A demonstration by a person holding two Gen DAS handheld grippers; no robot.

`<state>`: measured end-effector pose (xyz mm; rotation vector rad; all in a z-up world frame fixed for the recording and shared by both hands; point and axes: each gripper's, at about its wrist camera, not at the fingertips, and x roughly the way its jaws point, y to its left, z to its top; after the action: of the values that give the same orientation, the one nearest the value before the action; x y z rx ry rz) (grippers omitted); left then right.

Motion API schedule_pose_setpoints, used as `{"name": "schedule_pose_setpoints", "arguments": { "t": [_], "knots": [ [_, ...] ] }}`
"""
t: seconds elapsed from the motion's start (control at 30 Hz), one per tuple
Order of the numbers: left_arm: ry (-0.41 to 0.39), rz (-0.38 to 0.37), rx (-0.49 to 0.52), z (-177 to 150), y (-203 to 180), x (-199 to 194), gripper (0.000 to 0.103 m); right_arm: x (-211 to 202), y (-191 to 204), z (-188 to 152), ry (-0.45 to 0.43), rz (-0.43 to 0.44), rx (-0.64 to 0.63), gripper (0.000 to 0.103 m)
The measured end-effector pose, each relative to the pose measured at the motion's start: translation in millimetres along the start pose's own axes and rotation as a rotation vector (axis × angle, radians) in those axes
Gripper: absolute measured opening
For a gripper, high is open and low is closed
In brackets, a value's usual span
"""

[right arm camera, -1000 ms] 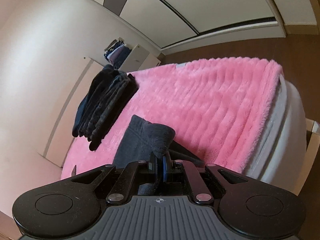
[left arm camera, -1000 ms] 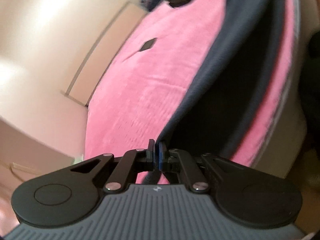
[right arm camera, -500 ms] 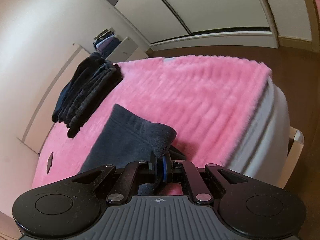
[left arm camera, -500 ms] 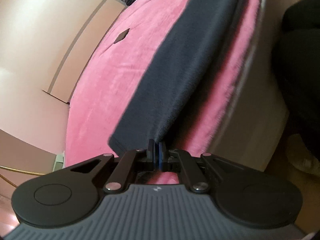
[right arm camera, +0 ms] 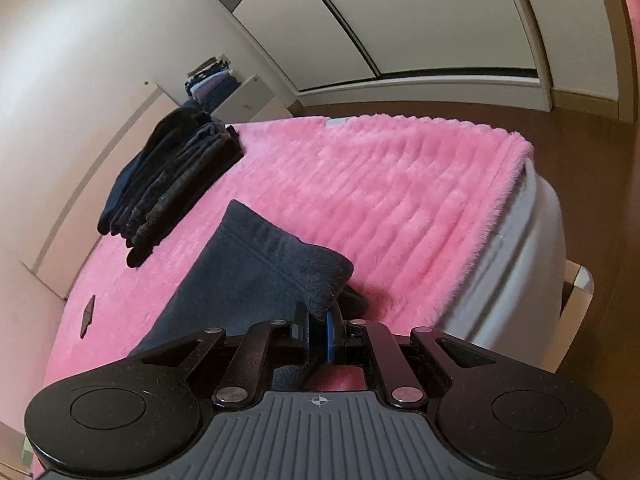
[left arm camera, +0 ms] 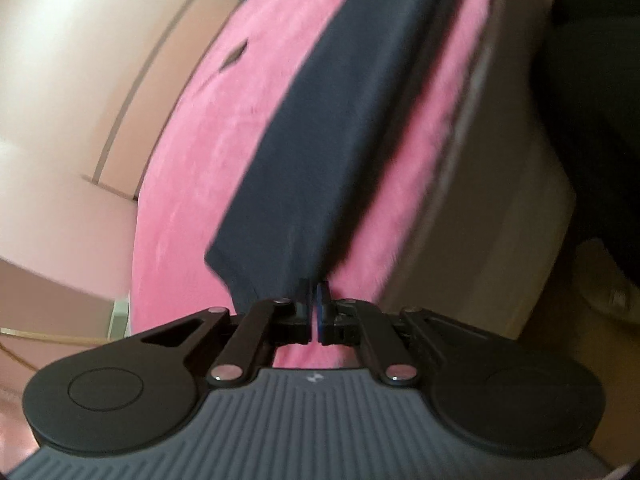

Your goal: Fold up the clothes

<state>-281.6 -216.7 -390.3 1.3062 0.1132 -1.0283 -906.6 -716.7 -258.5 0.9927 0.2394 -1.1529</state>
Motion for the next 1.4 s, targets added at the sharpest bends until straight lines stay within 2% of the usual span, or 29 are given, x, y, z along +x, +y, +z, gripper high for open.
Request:
{"name": "schedule_pose_setpoints", "arguments": {
  "t": [0.03, 0.1, 0.13, 0.23, 0.37, 0.5, 0.57, 0.63, 0.7, 0.83, 0.87, 0.9, 1.0, 1.1, 1.2, 1.3, 1.4],
  "knots": [
    [0.008, 0.006, -0.027, -5.0, 1.9, -1.8, 0.001, -4.2, 4.5, -1.5, -0.005, -0.019, -0.031, 0.015],
    [0.016, 0.025, -0.082, -12.9, 5.8, -7.7, 0.002, -16.9, 13.8, -7.7, -0.045, -0.08, -0.077, 0.08],
    [0.013, 0.036, -0.12, -16.1, 8.6, -11.8, 0.002, -25.0, 18.1, -14.3, -0.071, -0.084, -0.09, 0.082],
    [-0.018, 0.068, -0.221, -15.0, 17.2, -22.2, 0.003, -49.1, 37.0, -37.9, -0.131, -0.074, -0.133, 0.082],
    [-0.103, 0.064, -0.308, 9.0, 30.4, -27.2, 0.006, -72.0, 86.1, -68.3, -0.123, 0.044, -0.249, 0.082],
    [-0.22, -0.032, -0.345, 59.0, 45.8, -21.5, 0.007, -67.8, 153.5, -86.4, -0.034, 0.225, -0.459, 0.082],
    [-0.28, -0.107, -0.349, 91.2, 50.5, -15.9, 0.012, -57.9, 184.1, -93.5, 0.012, 0.289, -0.564, 0.082],
    [-0.341, -0.185, -0.349, 126.3, 53.9, -8.9, 0.024, -41.9, 209.4, -100.7, 0.059, 0.318, -0.658, 0.082],
    [-0.393, -0.271, -0.355, 165.3, 59.0, 4.8, 0.027, -22.4, 224.8, -103.8, 0.112, 0.322, -0.719, 0.082],
    [-0.475, -0.435, -0.36, 247.4, 69.9, 43.9, 0.028, 17.8, 222.9, -108.6, 0.218, 0.266, -0.781, 0.082],
    [-0.489, -0.471, -0.358, 268.8, 72.4, 56.7, 0.028, 27.9, 215.2, -112.6, 0.28, 0.228, -0.785, 0.082],
    [-0.499, -0.498, -0.349, 292.0, 74.6, 70.0, 0.028, 36.4, 207.7, -116.3, 0.334, 0.196, -0.794, 0.081],
    [-0.521, -0.555, -0.3, 345.7, 72.4, 102.2, 0.028, 32.7, 194.4, -120.1, 0.356, 0.204, -0.883, 0.081],
    [-0.535, -0.637, -0.242, 366.2, 63.0, 119.7, 0.028, 27.8, 202.7, -108.8, 0.352, 0.191, -0.89, 0.081],
    [-0.548, -0.719, -0.184, 386.7, 53.7, 137.1, 0.028, 29.7, 218.5, -96.5, 0.252, 0.198, -0.968, 0.081],
    [-0.561, -0.8, -0.125, 407.2, 44.3, 154.6, 0.026, 54.0, 228.6, -90.7, 0.191, 0.143, -1.075, 0.082],
    [-0.573, -0.881, -0.065, 427.7, 35.0, 172.1, 0.027, 79.0, 227.6, -92.3, 0.201, 0.089, -1.136, 0.082]
  ]
}}
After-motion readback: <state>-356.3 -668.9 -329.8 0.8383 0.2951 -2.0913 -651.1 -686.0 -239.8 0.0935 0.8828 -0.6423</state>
